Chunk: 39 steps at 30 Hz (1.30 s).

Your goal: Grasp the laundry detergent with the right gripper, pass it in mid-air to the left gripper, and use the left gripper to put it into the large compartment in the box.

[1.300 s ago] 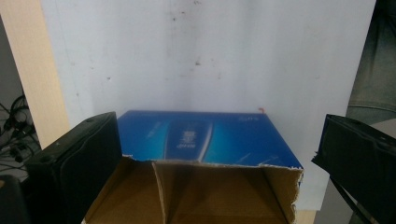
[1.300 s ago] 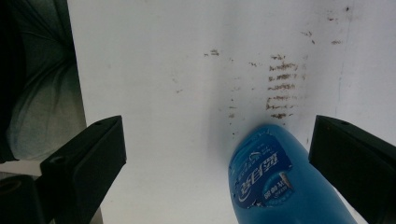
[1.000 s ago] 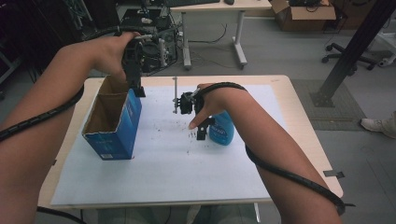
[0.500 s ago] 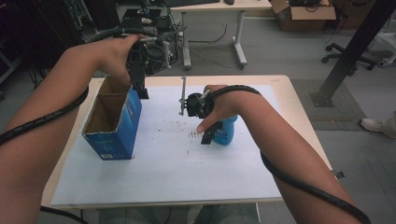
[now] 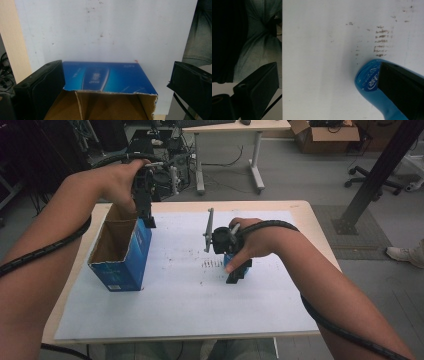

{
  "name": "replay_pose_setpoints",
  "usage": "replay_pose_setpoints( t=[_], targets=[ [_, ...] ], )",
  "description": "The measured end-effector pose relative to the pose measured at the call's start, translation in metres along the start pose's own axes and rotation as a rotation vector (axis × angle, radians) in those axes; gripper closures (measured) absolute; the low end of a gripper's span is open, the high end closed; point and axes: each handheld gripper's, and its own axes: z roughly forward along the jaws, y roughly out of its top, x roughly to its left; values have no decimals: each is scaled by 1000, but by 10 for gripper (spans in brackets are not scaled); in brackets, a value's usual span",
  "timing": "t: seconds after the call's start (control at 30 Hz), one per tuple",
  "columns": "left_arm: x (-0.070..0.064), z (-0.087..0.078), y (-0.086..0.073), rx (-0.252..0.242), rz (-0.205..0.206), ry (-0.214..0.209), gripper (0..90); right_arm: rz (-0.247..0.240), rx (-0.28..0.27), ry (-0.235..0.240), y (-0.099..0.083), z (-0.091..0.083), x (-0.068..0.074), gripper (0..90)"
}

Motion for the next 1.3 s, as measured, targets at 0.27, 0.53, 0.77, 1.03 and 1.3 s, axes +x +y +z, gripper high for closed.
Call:
replay_pose_setpoints(
  t=[0.27,0.53,0.77,1.03,1.3],
  targets=[
    [-4,-2,6,5,16,2,4,20,-38,-2,-26,0,19,39],
    [-6,-4,12,11,24,10,4,50,-64,-11,-48,7,29,40],
    [-8,-7,15,14,31,16,4,96,-109,-15,-70,16,32,37],
    [-8,-7,15,18,29,18,4,184,-184,-31,-102,28,29,36],
    [-8,-6,15,18,32,19,4,276,-296,-71,-131,41,23,37]
  ],
)
